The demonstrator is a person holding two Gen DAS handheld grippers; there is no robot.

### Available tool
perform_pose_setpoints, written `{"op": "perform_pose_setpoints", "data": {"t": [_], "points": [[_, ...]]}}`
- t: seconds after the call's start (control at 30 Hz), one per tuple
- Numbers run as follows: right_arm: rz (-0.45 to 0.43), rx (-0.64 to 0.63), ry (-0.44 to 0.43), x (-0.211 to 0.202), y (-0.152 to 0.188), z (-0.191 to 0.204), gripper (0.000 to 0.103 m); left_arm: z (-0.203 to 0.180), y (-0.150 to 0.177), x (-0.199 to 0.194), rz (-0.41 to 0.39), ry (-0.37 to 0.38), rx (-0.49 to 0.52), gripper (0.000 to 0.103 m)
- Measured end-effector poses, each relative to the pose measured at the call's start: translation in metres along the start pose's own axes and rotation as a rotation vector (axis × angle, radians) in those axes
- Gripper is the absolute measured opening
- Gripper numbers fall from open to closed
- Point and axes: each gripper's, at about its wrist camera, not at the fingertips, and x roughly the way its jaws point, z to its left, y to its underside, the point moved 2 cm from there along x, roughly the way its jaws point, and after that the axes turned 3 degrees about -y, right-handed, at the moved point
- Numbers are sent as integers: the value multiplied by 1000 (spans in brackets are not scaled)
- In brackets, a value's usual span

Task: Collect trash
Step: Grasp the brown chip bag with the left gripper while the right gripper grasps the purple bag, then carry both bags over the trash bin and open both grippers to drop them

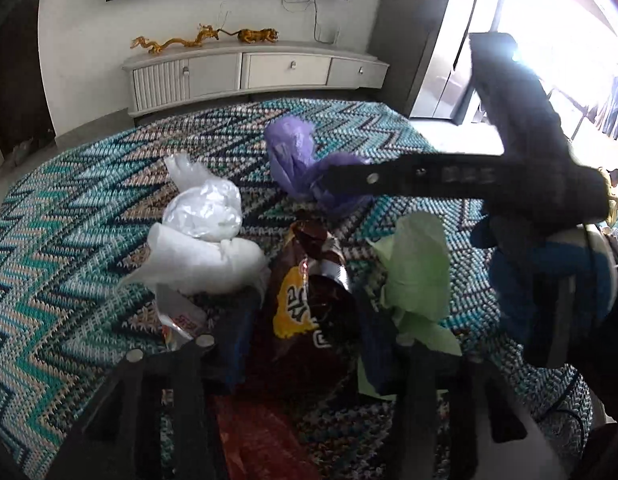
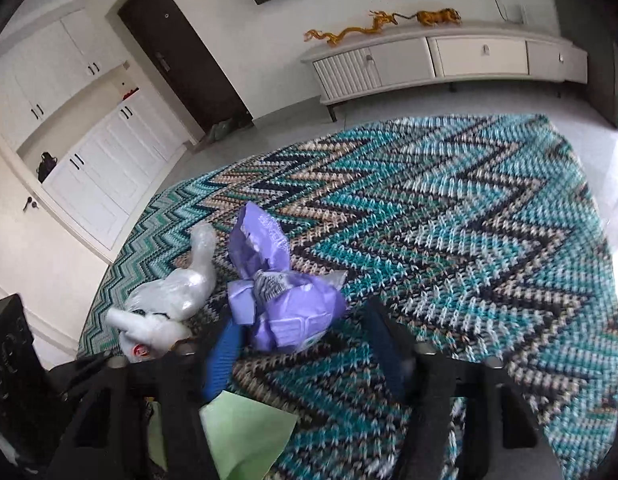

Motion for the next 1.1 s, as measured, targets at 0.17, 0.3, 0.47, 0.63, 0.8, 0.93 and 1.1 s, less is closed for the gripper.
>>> {"op": "perform_pose_setpoints", "data": {"t": [0.17, 0.3, 0.47, 0.63, 0.8, 0.93, 1.1], "points": [[-39, 1, -5, -14, 0, -3, 34, -3, -1, -6, -19, -7, 3, 32], [-69, -12, 9, -37, 7, 1, 33, -5, 2, -23, -47, -8, -8, 31], [-107, 9, 17, -76, 23, 1, 33, -5, 2, -55, -96, -30, -21, 31], [-144, 16, 21, -123, 48, 8, 33, 3, -3, -104, -172, -67, -71, 31], [-198, 2, 24, -176, 75, 25, 33, 8, -6, -158, -251, -109, -105, 31], [-250, 3, 24, -215, 91, 36, 33, 0, -6, -194, -308, -126, -98, 31], [-313, 5, 21, -261, 113, 43, 33, -23, 0, -226, -347, -118, -69, 31]]}}
